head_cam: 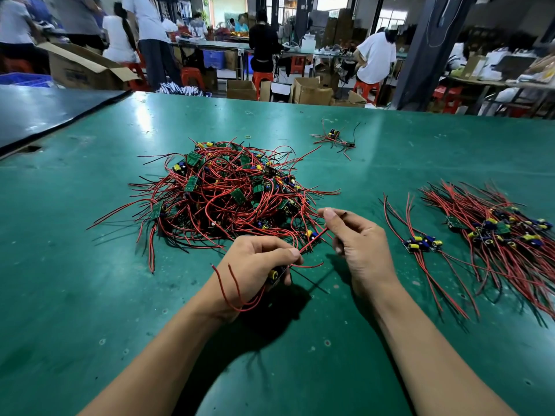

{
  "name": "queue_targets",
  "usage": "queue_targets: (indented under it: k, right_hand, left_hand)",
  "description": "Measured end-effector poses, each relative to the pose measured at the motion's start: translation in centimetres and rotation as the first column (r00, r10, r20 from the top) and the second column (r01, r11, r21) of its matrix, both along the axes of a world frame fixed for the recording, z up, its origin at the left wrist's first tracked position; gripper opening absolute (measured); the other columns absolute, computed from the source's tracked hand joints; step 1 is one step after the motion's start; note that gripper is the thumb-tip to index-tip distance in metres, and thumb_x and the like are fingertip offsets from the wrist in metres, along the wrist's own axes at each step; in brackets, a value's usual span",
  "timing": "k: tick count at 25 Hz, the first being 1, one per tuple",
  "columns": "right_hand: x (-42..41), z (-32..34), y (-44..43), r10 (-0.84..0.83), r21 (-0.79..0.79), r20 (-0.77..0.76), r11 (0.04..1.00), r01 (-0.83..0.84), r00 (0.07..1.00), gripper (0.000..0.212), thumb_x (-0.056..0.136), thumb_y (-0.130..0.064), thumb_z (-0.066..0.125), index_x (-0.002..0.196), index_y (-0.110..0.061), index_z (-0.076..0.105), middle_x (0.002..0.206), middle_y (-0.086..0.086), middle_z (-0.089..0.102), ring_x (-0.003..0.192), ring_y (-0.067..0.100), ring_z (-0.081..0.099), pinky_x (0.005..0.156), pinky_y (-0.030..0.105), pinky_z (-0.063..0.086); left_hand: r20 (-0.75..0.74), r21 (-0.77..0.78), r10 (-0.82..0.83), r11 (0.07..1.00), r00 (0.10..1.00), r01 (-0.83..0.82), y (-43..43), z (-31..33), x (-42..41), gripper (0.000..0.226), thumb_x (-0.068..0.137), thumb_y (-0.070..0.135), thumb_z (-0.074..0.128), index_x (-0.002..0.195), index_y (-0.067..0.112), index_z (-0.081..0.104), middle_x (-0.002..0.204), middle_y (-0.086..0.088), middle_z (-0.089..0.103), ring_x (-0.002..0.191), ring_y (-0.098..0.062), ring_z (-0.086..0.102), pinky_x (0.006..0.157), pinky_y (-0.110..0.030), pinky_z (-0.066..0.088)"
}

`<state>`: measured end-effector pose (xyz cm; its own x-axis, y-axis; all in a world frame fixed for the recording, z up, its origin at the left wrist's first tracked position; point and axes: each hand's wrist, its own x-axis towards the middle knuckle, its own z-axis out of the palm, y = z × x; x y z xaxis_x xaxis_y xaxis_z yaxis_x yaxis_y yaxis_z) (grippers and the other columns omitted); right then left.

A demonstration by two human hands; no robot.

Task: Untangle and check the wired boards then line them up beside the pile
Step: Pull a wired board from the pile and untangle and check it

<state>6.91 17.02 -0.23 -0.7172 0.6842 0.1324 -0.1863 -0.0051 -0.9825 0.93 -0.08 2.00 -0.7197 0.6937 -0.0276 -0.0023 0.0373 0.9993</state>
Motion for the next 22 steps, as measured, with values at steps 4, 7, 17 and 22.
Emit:
queue_targets:
  k: [4,7,17,22]
  right_hand:
    - [-0.3,-0.5,-0.2,-0.142,0.404,0.052,0.908,0.109,0.988,0.021,0.096,-0.032,0.067,0.096,-0.015,0.08,0.061,-0.017,0.065,0.057,0.004,0.057,0.057,0.014,0.04]
    - [-0.2,-0.8,0.0,-0.186,0.48,0.071,0.868,0.13,0.98,0.025,0.094,-0.038,0.067,0.092,-0.017,0.08,0.053,-0.019,0.058,0.05,0.005,0.051,0.052,0.016,0.038]
    - [0.2,-0.2,0.1,0.101,0.215,0.169,0.967,-0.137,0.98,0.02,0.079,-0.04,0.083,0.093,-0.026,0.079,0.085,-0.006,0.077,0.065,0.009,0.06,0.057,0.02,0.048]
    - [0.6,0.5,-2.4,0.39,0.135,0.14,0.903,-0.408,0.91,0.016,0.074,-0.027,0.084,0.088,-0.019,0.08,0.086,0.004,0.076,0.076,0.011,0.062,0.073,0.024,0.048]
  left_hand:
    - [-0.025,-0.026,0.009,1.0,1.0,-0.009,0.1,-0.4,-0.1,0.02,0.087,0.016,0.067,0.069,0.014,0.075,0.049,-0.007,0.059,0.056,-0.025,0.042,0.051,-0.026,0.031]
    - [-0.049,-0.031,0.03,0.999,0.998,-0.031,0.0,-0.5,-0.1,0.02,0.087,0.017,0.068,0.069,0.015,0.075,0.049,-0.006,0.06,0.05,-0.022,0.042,0.047,-0.023,0.03]
    - [0.205,0.17,0.158,0.966,0.966,-0.194,-0.3,0.4,-0.3,0.011,0.088,0.017,0.067,0.094,0.009,0.068,0.087,-0.016,0.075,0.06,-0.023,0.066,0.057,-0.029,0.052]
    - [0.23,0.334,0.212,0.9,0.95,-0.281,-0.4,0.9,-0.6,0.019,0.084,0.018,0.067,0.098,0.004,0.063,0.093,-0.018,0.075,0.07,-0.022,0.071,0.066,-0.033,0.059]
